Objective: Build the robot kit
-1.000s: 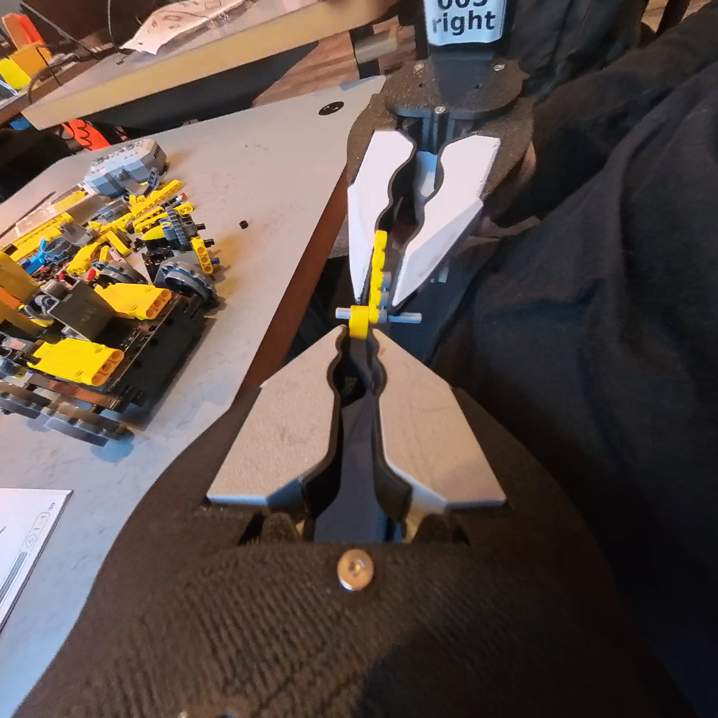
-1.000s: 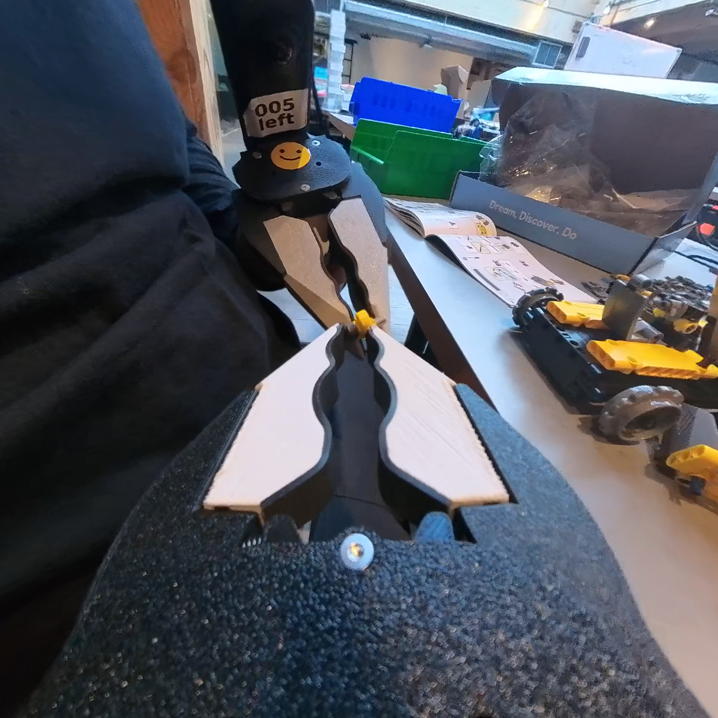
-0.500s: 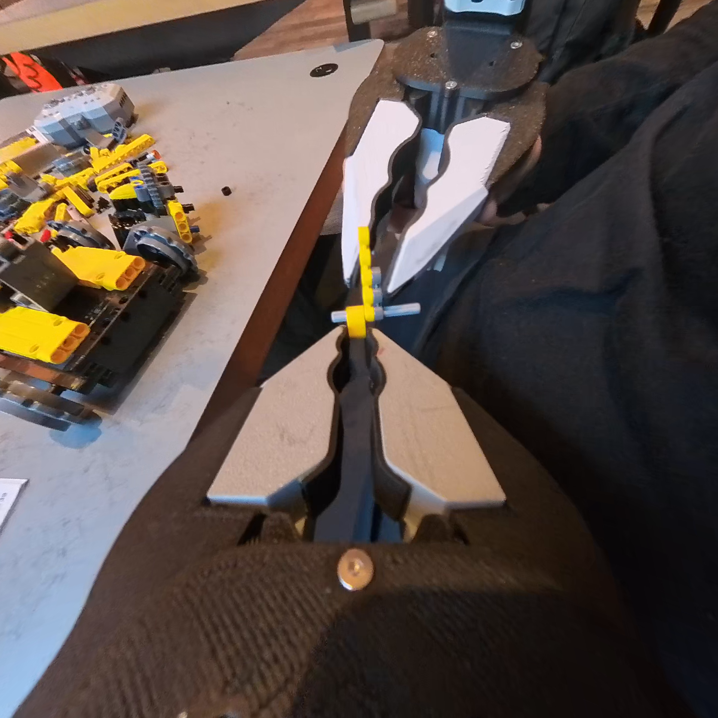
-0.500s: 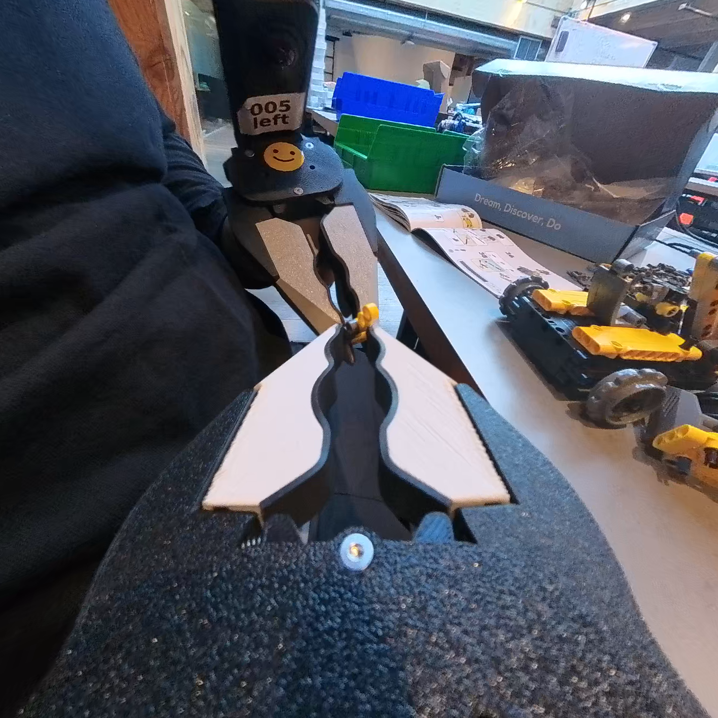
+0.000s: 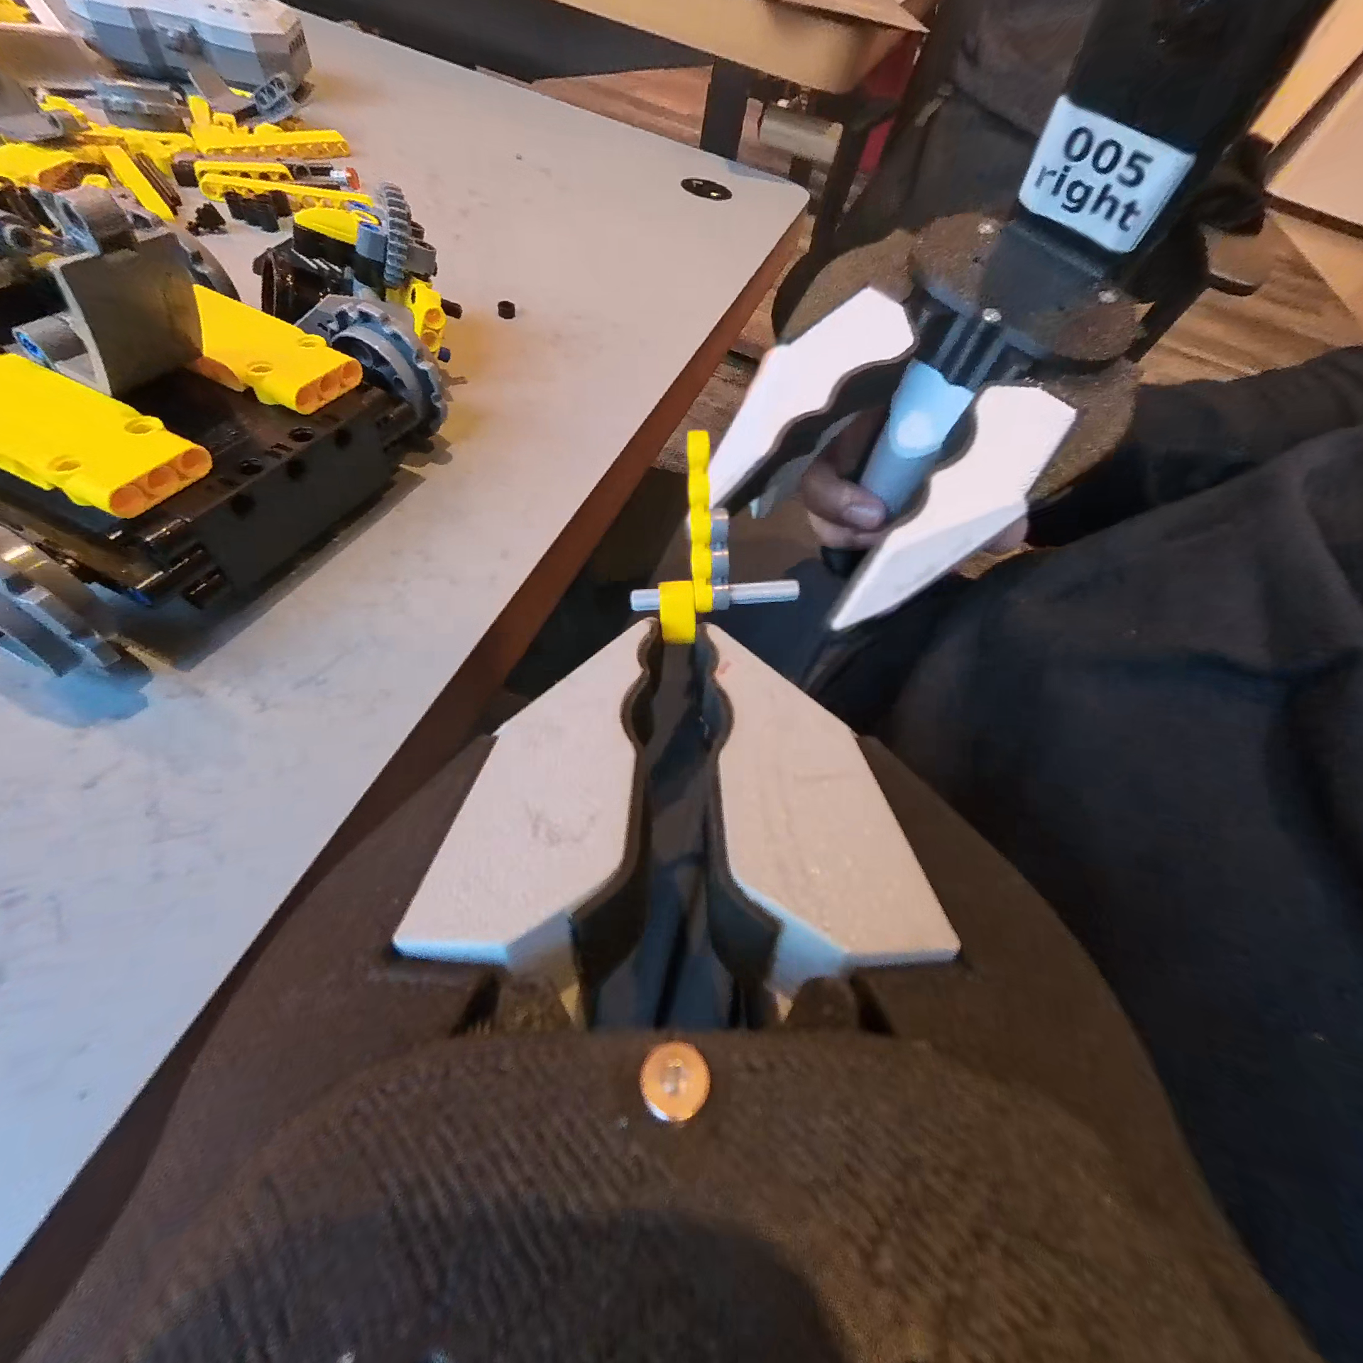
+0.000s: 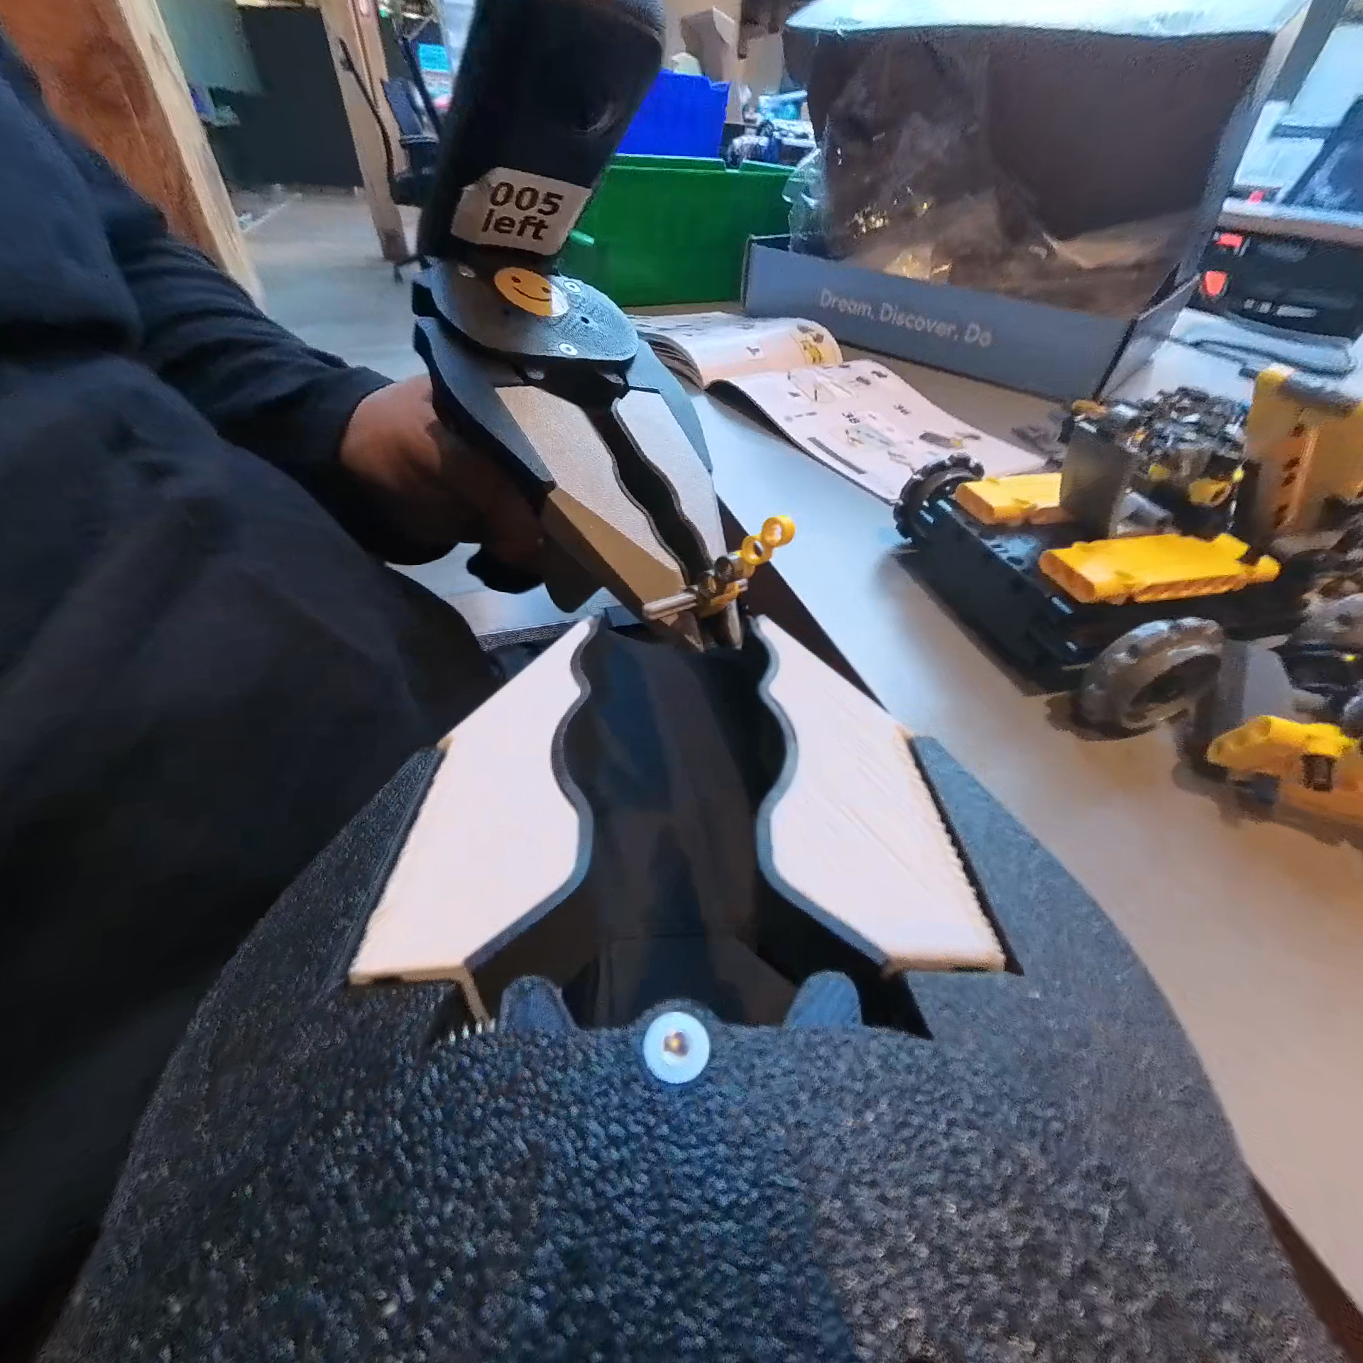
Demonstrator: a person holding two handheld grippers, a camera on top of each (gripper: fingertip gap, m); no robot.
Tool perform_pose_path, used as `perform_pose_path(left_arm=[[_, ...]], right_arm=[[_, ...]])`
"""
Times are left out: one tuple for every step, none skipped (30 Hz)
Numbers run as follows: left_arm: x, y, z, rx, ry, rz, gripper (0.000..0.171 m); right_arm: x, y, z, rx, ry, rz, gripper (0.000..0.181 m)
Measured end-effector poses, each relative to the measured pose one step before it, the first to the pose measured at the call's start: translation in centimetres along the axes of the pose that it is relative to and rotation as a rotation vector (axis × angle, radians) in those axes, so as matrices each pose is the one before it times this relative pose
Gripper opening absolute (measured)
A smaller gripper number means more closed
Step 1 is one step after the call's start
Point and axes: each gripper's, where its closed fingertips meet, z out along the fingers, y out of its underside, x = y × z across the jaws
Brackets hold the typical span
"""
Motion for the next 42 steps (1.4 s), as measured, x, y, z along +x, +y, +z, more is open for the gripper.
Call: perform_pose_path(left_arm=[[-0.061,0.005,-0.008,-0.00009,-0.0043,0.0011,0.005],[-0.064,-0.013,-0.013,0.00055,-0.0055,0.0054,0.005],[-0.020,-0.008,-0.025,0.00076,-0.0034,0.0051,0.005],[0.018,-0.033,-0.001,0.00110,-0.0019,0.0034,0.005],[0.016,0.009,0.018,-0.00083,-0.0011,0.0020,0.005],[0.028,0.026,0.020,-0.00222,-0.0010,0.0026,0.006],[0.021,0.012,0.012,-0.00180,-0.0036,0.0069,0.006],[-0.084,0.014,0.003,-0.00306,-0.0128,0.0121,0.006],[-0.055,0.023,0.009,-0.00330,-0.0102,0.0139,0.006],[0.012,0.066,0.025,-0.00479,-0.0037,0.0080,0.006],[0.038,0.056,0.013,-0.00277,0.0026,-0.0012,0.006],[-0.006,0.038,-0.013,-0.00078,0.0023,-0.0055,0.006],[-0.063,-0.016,-0.036,0.00138,-0.0018,-0.0025,0.006],[-0.022,-0.046,-0.047,0.00238,-0.0016,0.0024,0.006],[0.040,0.001,-0.014,0.00006,0.0013,0.0039,0.006],[0.089,0.005,0.012,0.00006,0.0021,0.0049,0.006],[0.070,-0.001,0.013,-0.00124,-0.0006,0.0059,0.006],[0.023,-0.015,-0.010,-0.00017,-0.0035,0.0062,0.006],[0.040,0.011,0.013,-0.00095,-0.0005,0.0037,0.006],[0.046,0.020,0.022,-0.00082,0.0032,-0.0010,0.006],[0.041,-0.008,-0.002,0.00134,0.0043,-0.0049,0.006],[-0.003,0.001,-0.002,0.00012,0.0033,-0.0055,0.006],[0.026,0.066,0.015,-0.00233,0.0042,-0.0050,0.006],[0.072,0.077,0.029,-0.00353,0.0050,-0.0034,0.003],[0.041,0.069,0.005,-0.00236,0.0007,-0.0019,0.000],[0.058,0.013,-0.047,-0.00033,0.0000,0.0025,0.000],[0.090,-0.058,-0.086,0.00409,0.0009,0.0032,0.000],[0.073,-0.057,-0.111,0.00375,0.0011,0.0030,0.000],[0.001,-0.009,-0.137,0.00139,-0.0040,0.0046,0.000],[-0.081,-0.001,-0.151,0.00023,-0.0088,0.0089,0.000],[-0.198,0.018,-0.183,-0.00127,-0.0170,0.0129,0.000],[-0.263,-0.030,-0.193,0.00042,-0.0222,0.0197,0.000],[-0.237,-0.130,-0.217,0.00524,-0.0218,0.0239,0.001],[-0.074,-0.205,-0.183,0.01023,-0.0100,0.0233,0.005],[0.077,-0.230,-0.154,0.01190,0.0016,0.0175,0.009],[0.044,-0.170,-0.125,0.00906,0.0011,0.0085,0.013],[0.095,-0.173,-0.113,0.01089,0.0075,0.0028,0.015],[0.129,-0.121,-0.075,0.01070,0.0126,-0.0022,0.017],[0.070,-0.010,-0.007,0.00424,0.0123,-0.0086,0.018],[0.078,0.088,0.047,-0.00179,0.0167,-0.0126,0.020],[0.069,0.181,0.108,-0.00596,0.0177,-0.0145,0.021],[0.048,0.271,0.154,-0.01051,0.0167,-0.0164,0.022]], right_arm=[[0.268,0.062,0.166,-0.0033,0.0150,0.0226,0.037],[0.174,-0.059,0.094,0.0051,0.0086,0.0160,0.037],[0.156,-0.078,0.049,0.0070,0.0063,0.0136,0.036],[0.033,-0.066,0.047,0.0036,-0.0013,0.0123,0.034],[-0.162,-0.091,0.048,0.0039,-0.0115,0.0096,0.034],[-0.106,-0.063,0.040,0.0020,-0.0049,0.0047,0.033],[0.017,-0.009,0.037,0.0004,0.0046,-0.0023,0.031],[-0.026,-0.035,0.011,0.0021,0.0033,-0.0088,0.028],[-0.058,-0.089,-0.032,0.0052,0.0023,-0.0124,0.023],[0.000,-0.153,-0.072,0.0096,0.0062,-0.0149,0.018],[0.047,-0.134,-0.077,0.0102,0.0082,-0.0165,0.012],[0.115,-0.034,-0.074,0.0046,0.0101,-0.0139,0.008],[0.164,0.065,-0.047,-0.0007,0.0101,-0.0063,0.006],[0.078,0.079,-0.018,-0.0018,0.0026,0.0035,0.006],[-0.049,0.037,0.008,0.0005,-0.0064,0.0113,0.006],[-0.029,0.045,0.034,-0.0013,-0.0036,0.0138,0.006],[0.039,0.129,0.074,-0.0067,0.0012,0.0098,0.009],[0.023,0.157,0.087,-0.0091,0.0012,0.0043,0.012],[-0.033,0.090,0.049,-0.0036,-0.0003,-0.0015,0.012],[-0.046,-0.039,-0.004,0.0046,0.0006,-0.0093,0.009],[-0.006,-0.037,-0.027,0.0037,0.0054,-0.0187,0.007],[0.089,0.016,-0.031,-0.0025,0.0111,-0.0240,0.007],[0.131,0.032,-0.033,-0.0062,0.0117,-0.0204,0.006],[0.157,-0.005,-0.058,-0.0042,0.0105,-0.0127,0.005],[0.117,-0.082,-0.104,0.0014,0.0038,-0.0060,0.004],[0.061,-0.140,-0.131,0.0058,-0.0012,-0.0004,0.004],[0.139,-0.133,-0.138,0.0057,0.0025,0.0030,0.004],[0.206,-0.068,-0.132,0.0023,0.0058,0.0033,0.004],[0.200,-0.084,-0.133,0.0010,0.0049,0.0016,0.004],[0.142,-0.130,-0.122,0.0029,0.0008,0.0020,0.004],[0.023,-0.186,-0.106,0.0030,-0.0068,0.0032,0.003],[-0.079,-0.168,-0.061,-0.0011,-0.0146,0.0026,0.003],[-0.171,-0.072,-0.011,-0.0091,-0.0218,0.0009,0.004],[-0.251,0.007,0.025,-0.0175,-0.0267,-0.0014,0.003],[-0.220,0.062,0.048,-0.0225,-0.0252,-0.0061,0.004],[-0.147,0.046,0.059,-0.0244,-0.0211,-0.0114,0.004],[-0.032,0.006,0.052,-0.0249,-0.0160,-0.0171,0.004],[0.108,-0.110,-0.006,-0.0226,-0.0089,-0.0235,0.004],[0.224,-0.240,-0.070,-0.0194,-0.0049,-0.0281,0.004],[0.333,-0.237,-0.167,-0.0207,-0.0019,-0.0316,0.004],[0.562,-0.089,-0.265,-0.0290,0.0058,-0.0364,0.005],[0.836,0.117,-0.374,-0.0397,0.0149,-0.0374,0.004]])
